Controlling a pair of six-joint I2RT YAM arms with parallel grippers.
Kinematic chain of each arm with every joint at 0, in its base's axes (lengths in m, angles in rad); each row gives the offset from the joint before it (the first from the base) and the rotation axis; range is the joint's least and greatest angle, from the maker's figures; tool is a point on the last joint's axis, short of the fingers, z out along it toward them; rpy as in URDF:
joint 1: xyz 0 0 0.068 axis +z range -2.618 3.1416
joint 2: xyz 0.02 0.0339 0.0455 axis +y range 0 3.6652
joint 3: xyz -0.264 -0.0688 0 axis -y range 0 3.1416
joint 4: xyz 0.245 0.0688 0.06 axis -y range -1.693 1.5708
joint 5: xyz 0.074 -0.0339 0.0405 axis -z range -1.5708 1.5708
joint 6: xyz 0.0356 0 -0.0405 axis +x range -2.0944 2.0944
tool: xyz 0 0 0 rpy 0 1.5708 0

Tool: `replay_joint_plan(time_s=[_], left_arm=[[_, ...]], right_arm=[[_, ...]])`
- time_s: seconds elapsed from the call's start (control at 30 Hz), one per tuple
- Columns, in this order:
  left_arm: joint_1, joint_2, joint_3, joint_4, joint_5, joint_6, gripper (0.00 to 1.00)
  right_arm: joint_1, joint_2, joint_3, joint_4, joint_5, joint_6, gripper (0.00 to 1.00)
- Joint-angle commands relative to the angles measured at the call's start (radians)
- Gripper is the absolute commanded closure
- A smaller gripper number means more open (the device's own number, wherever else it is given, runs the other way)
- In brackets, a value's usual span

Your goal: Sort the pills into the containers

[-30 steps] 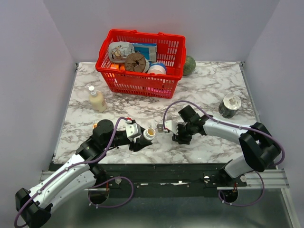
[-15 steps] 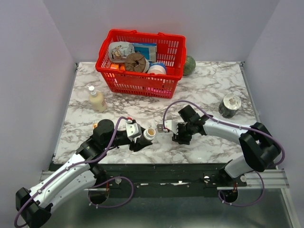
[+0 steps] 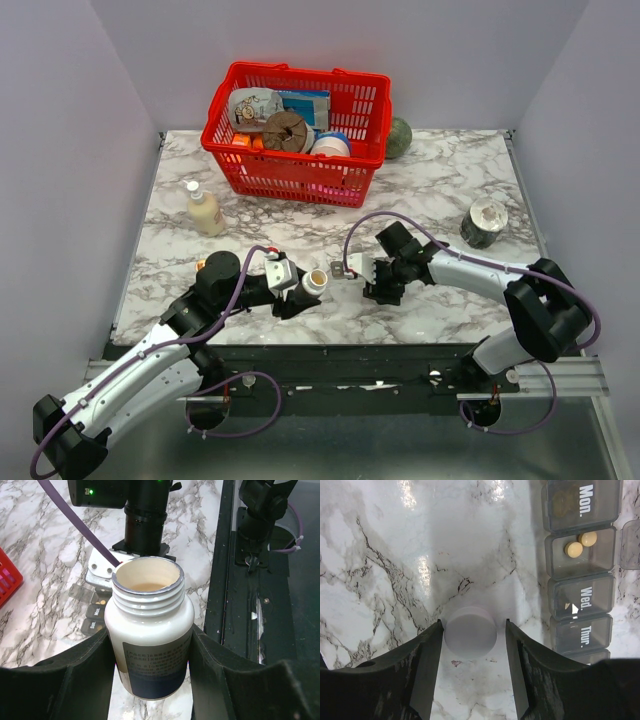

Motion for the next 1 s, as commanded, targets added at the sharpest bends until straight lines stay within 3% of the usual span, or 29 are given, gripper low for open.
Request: replay_joint_plan(time_s=[0.0,0.1,0.2,0.23,0.33,0.47,0.7,0.97], left_arm=[[0.001,0.001,-0.005,0.005,0.029,0.008,1.0],[0.001,-0.002,-0.005,0.006,0.029,0.008,1.0],[0.001,-0.005,-0.006,0.005,0.026,0.005,1.0],[0.001,-0.005,-0.006,0.005,0.027,0.005,1.0],[0.001,-0.008,-0.009,0.006,0.032,0.005,1.0],[0.001,-0.007,-0.017,0.021,0.049,0.003,1.0],[-0.002,0.056,-0.025,0.124,0.131,-0.037,1.0],[-0.093,0.182,0.036,0.143,0.135,0.017,1.0]], right_arm=[[-0.002,0.009,-0.026,-0.096,0.046,0.008,0.38],[-0.002,0.022,-0.021,-0.097,0.04,0.006,0.39],[-0.001,0.04,-0.007,-0.103,0.027,0.012,0.47],[-0.002,0.043,-0.003,-0.106,0.02,0.011,0.58],[-0.005,0.034,0.008,-0.121,-0.009,0.012,0.72],[-0.045,-0.062,0.04,-0.19,-0.107,0.006,0.74],[-0.065,-0.288,0.258,-0.405,-0.387,-0.073,0.74],[-0.049,-0.25,0.572,-0.55,-0.711,-0.087,0.74]])
